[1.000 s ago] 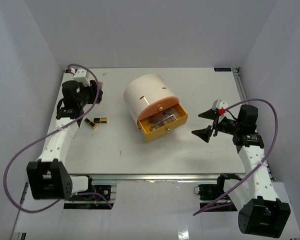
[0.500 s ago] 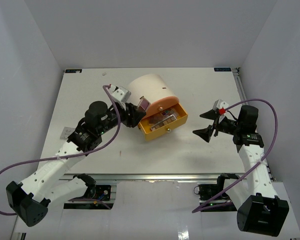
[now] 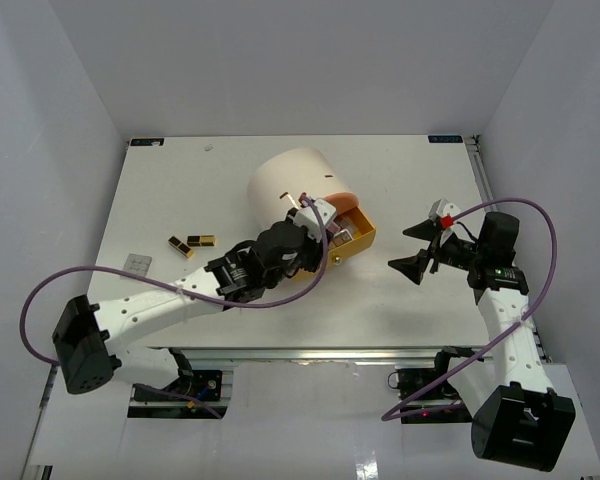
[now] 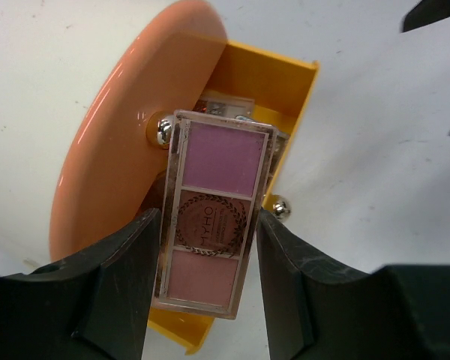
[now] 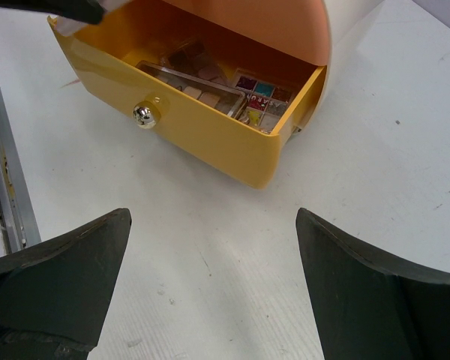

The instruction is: Organize the makeup

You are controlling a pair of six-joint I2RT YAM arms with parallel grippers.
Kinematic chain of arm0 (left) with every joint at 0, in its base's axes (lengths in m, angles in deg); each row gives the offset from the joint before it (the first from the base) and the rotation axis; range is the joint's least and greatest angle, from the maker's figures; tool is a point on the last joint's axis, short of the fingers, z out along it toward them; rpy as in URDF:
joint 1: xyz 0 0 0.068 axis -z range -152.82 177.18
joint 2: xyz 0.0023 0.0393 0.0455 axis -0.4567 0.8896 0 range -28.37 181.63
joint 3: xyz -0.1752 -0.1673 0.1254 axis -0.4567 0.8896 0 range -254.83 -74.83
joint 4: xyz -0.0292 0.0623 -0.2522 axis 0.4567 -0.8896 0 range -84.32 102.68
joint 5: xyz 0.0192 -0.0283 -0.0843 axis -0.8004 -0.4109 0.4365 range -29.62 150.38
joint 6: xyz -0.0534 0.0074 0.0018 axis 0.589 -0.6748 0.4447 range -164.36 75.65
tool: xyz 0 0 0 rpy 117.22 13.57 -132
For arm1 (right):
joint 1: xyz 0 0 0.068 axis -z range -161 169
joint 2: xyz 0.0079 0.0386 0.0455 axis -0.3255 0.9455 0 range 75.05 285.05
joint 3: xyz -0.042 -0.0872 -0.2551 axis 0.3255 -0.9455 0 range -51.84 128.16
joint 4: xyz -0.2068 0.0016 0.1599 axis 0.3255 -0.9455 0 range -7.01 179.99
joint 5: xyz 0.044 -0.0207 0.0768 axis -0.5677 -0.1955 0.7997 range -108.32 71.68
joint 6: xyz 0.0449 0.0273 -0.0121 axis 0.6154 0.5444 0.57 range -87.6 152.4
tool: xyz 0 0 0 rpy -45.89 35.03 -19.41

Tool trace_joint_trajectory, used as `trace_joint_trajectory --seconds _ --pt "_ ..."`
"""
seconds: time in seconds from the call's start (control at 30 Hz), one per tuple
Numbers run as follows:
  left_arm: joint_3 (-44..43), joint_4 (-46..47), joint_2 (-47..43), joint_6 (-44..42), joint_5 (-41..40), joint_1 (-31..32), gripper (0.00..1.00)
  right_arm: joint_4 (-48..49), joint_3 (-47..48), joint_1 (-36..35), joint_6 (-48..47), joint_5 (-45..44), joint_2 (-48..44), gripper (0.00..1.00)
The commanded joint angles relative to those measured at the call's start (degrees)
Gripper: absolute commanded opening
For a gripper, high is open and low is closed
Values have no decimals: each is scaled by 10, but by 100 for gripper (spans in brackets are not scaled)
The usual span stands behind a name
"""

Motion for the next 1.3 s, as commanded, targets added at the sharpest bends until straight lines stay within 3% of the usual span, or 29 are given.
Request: trace_joint_trajectory --seconds 0.0,0.17,0.4,0.87,1.27 --pt "-38 15 30 -53 -126 14 18 6 0 5 -7 20 -4 97" --pt "-56 27 59 -92 -122 14 21 6 -1 6 -7 26 -4 97" --pt "-67 25 76 -126 -112 25 33 6 -1 7 -6 28 -5 97" --pt "-50 27 53 -239 -100 39 34 6 -1 7 -6 29 -4 97" --pt "-15 37 49 -250 -102 39 67 6 -2 9 -5 33 -5 98"
